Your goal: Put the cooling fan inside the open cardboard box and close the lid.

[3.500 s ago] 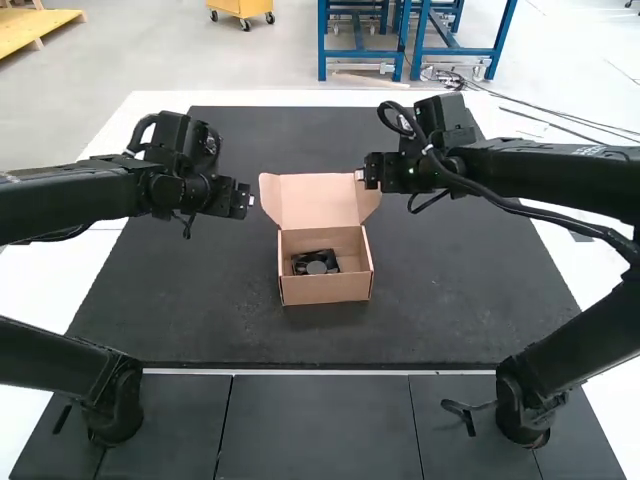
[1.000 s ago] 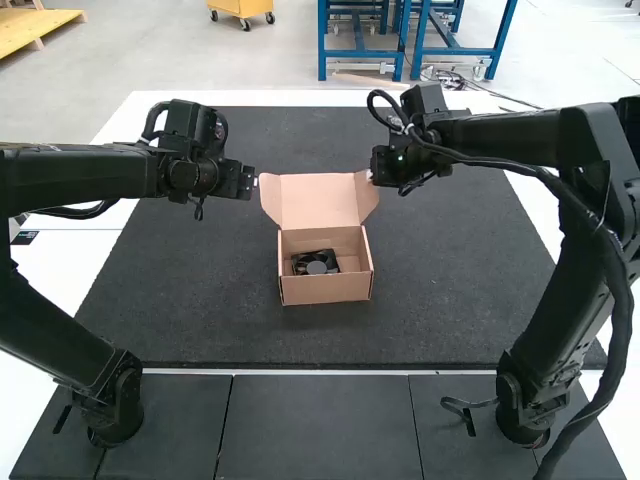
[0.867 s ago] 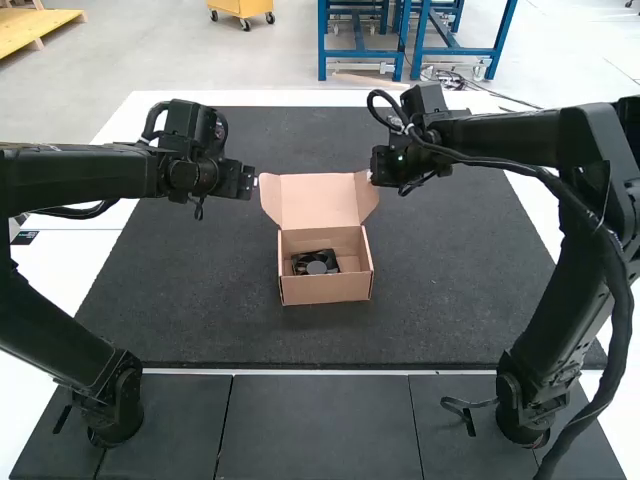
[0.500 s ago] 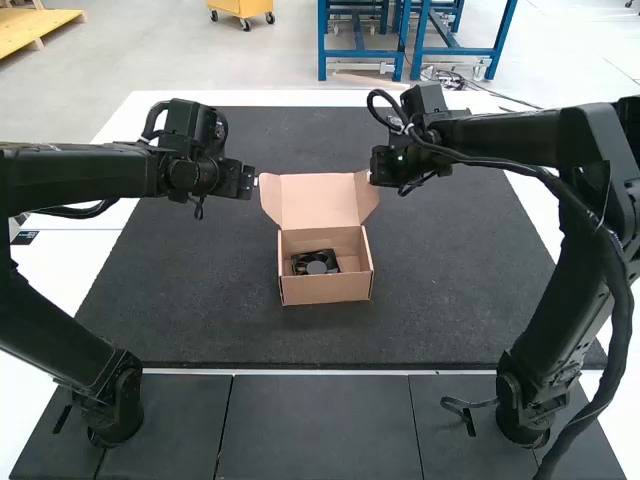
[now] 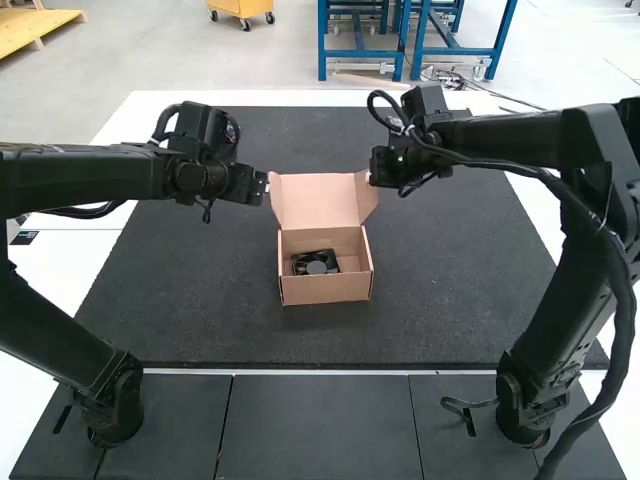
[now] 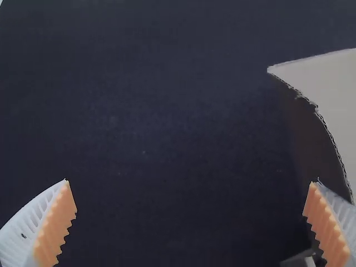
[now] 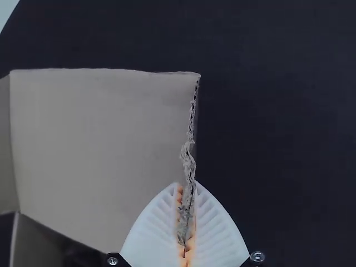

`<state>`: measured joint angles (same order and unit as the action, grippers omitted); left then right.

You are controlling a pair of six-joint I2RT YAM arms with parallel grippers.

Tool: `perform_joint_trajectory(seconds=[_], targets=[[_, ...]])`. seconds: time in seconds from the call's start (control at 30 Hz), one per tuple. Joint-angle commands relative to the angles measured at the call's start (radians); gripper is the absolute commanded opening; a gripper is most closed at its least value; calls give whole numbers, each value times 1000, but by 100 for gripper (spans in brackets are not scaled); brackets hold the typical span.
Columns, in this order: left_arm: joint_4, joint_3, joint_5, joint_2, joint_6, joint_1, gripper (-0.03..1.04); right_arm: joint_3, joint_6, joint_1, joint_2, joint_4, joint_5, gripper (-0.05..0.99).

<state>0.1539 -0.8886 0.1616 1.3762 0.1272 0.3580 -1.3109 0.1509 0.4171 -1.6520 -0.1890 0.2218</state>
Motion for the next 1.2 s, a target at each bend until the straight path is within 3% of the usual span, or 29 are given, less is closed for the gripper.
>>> perform_joint_trajectory(seconds=[0.0, 0.53, 1.17], targets=[[-1, -52, -16, 4, -12, 7, 97, 25, 15, 48, 41, -9, 34, -2], [33, -47, -17, -14, -26, 22, 97, 148, 38, 74, 164, 3, 34, -2], [59, -23, -36, -25, -23, 56, 97, 383, 119, 94, 337, 244, 19, -2]])
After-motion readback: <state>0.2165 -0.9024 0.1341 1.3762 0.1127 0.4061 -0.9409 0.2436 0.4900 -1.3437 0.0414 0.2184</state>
